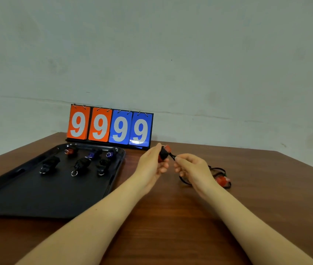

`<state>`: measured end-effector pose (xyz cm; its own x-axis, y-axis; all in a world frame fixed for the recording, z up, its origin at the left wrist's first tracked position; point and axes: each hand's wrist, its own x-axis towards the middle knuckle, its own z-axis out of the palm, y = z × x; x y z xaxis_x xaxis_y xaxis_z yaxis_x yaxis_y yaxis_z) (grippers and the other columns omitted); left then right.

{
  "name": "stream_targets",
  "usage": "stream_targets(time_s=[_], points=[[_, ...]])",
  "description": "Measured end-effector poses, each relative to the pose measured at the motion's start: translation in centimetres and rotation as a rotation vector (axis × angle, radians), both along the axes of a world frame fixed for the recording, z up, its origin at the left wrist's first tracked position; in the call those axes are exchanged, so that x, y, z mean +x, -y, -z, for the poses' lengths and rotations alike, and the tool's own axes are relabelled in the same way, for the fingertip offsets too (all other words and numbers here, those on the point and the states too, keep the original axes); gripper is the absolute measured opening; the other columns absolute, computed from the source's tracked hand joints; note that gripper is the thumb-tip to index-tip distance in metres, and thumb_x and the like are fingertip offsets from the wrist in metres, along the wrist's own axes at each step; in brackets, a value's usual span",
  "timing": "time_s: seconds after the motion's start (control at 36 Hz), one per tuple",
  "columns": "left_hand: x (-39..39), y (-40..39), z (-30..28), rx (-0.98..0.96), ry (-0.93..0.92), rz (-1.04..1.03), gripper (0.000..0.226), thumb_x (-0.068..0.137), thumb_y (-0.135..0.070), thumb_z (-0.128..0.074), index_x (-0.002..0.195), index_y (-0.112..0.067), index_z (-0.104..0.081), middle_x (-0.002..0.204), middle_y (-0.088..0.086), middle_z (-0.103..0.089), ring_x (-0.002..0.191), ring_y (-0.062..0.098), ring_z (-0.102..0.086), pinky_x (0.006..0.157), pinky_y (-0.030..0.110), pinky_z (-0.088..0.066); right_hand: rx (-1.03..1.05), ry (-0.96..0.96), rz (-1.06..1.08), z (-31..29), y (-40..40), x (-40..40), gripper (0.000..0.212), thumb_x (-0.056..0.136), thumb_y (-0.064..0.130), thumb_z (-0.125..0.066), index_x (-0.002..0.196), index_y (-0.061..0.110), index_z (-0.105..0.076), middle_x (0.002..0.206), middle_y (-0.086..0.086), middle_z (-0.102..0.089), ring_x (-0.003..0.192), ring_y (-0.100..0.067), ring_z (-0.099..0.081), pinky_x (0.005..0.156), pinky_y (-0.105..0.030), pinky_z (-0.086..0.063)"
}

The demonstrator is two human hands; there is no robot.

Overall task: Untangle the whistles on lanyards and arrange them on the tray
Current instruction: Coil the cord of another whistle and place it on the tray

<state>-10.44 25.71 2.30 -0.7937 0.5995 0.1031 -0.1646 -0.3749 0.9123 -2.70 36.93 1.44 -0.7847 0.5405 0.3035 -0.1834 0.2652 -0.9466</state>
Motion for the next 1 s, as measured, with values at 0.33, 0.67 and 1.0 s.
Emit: stream_targets(time_s=[0.33,0.67,1.0], points=[[-0.9,0.0,1.0,-0.346,-0.408,-0.074,0.029,0.1,-0.039,-0.042,0.107,-0.014,-0.055,0.071,0.002,-0.056,0.052,0.008,-0.049,0.045,0.017,-0.037,0.526,-0.038,0.16,0.3,0.2,0.0,0.009,0.091,0.016,-0.06,0.09,0.025,-0.061,0.09,0.008,-0.062,0.083,-0.002,-0.056,0.069,-0.006,-0.041],[-1.1,-0.5,1.1,-0.431,-0.719,-0.121,0.025,0.102,-0.037,-0.038,0.09,-0.021,-0.053,0.072,-0.001,-0.053,0.064,0.01,-0.049,0.061,0.026,-0.042,0.383,-0.057,0.088,0.2,0.3,0.4,0.015,0.094,0.014,-0.058,0.093,0.028,-0.063,0.087,0.004,-0.068,0.069,-0.001,-0.064,0.059,-0.015,-0.05],[-0.8,-0.2,1.2,-0.369,-0.743,-0.096,0.015,0.1,-0.031,-0.041,0.093,-0.025,-0.054,0.084,-0.002,-0.056,0.068,0.011,-0.051,0.061,0.023,-0.044,-0.314,-0.015,-0.165,-0.5,-0.4,0.5,0.017,0.092,0.008,-0.059,0.102,-0.003,-0.067,0.092,-0.019,-0.068,0.077,-0.02,-0.063,0.069,-0.024,-0.055]])
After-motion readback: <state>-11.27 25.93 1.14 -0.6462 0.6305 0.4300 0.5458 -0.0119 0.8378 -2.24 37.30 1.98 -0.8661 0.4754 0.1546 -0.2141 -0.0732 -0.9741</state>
